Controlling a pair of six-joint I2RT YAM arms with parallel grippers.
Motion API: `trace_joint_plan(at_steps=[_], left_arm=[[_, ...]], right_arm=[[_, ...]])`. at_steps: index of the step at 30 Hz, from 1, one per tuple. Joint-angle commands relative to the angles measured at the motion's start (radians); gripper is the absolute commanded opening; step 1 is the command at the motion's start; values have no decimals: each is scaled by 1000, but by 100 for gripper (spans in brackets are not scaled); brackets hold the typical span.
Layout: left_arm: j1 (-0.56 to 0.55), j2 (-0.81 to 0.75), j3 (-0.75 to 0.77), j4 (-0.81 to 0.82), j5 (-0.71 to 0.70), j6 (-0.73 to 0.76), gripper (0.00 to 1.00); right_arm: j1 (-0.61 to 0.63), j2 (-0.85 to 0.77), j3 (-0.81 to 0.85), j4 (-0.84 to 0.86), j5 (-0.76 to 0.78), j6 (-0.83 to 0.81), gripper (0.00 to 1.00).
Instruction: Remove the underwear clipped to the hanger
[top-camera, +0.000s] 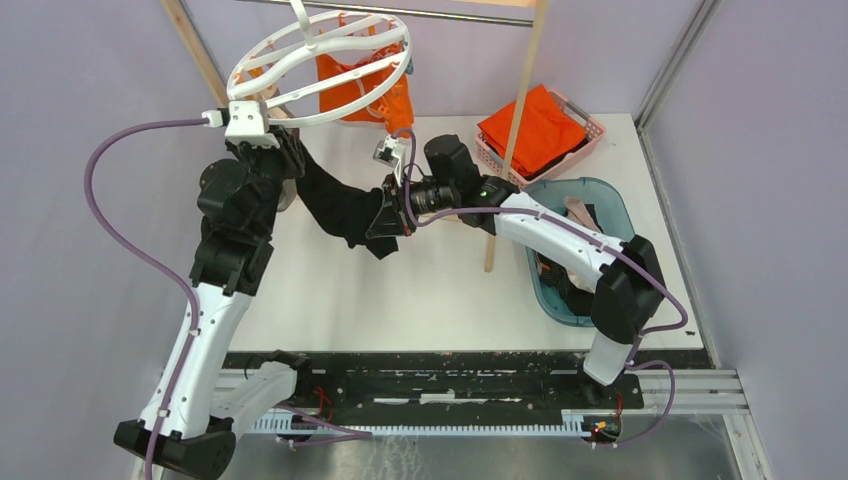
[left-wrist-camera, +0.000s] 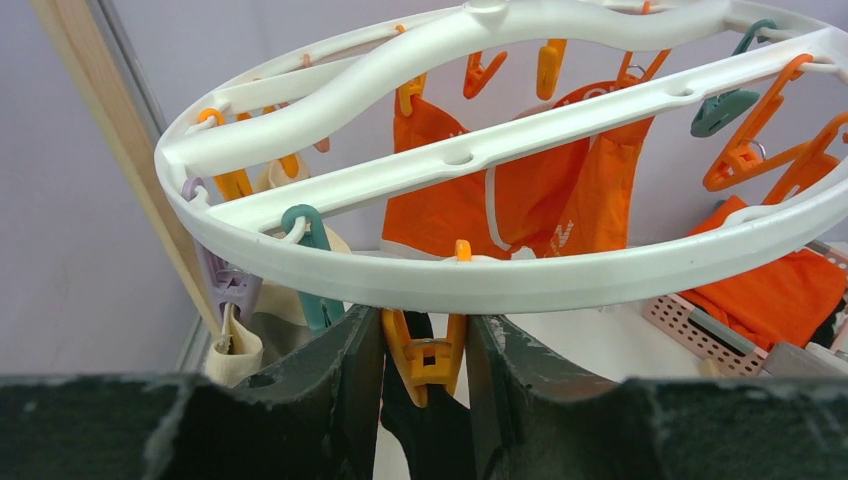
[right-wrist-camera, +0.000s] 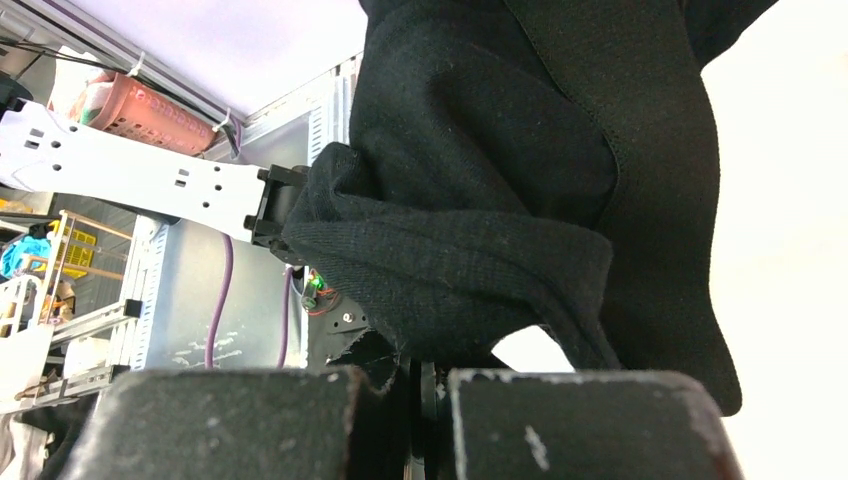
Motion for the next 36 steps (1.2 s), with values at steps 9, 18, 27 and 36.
trace_joint_plan(at_steps=[9, 18, 27, 36], left_arm=[[5, 48, 23, 92, 11, 29, 40], [4, 28, 6, 93, 33, 18, 18], [3, -10, -32, 103, 66, 12, 24], [4, -70, -101, 21, 231, 80, 82]], right_arm=[[5, -20, 38, 19, -32, -18, 1], [5, -24, 29, 14, -25, -32, 1], [5, -68, 47, -79, 9, -141, 1], [-3, -246, 47, -371, 160, -458, 1]])
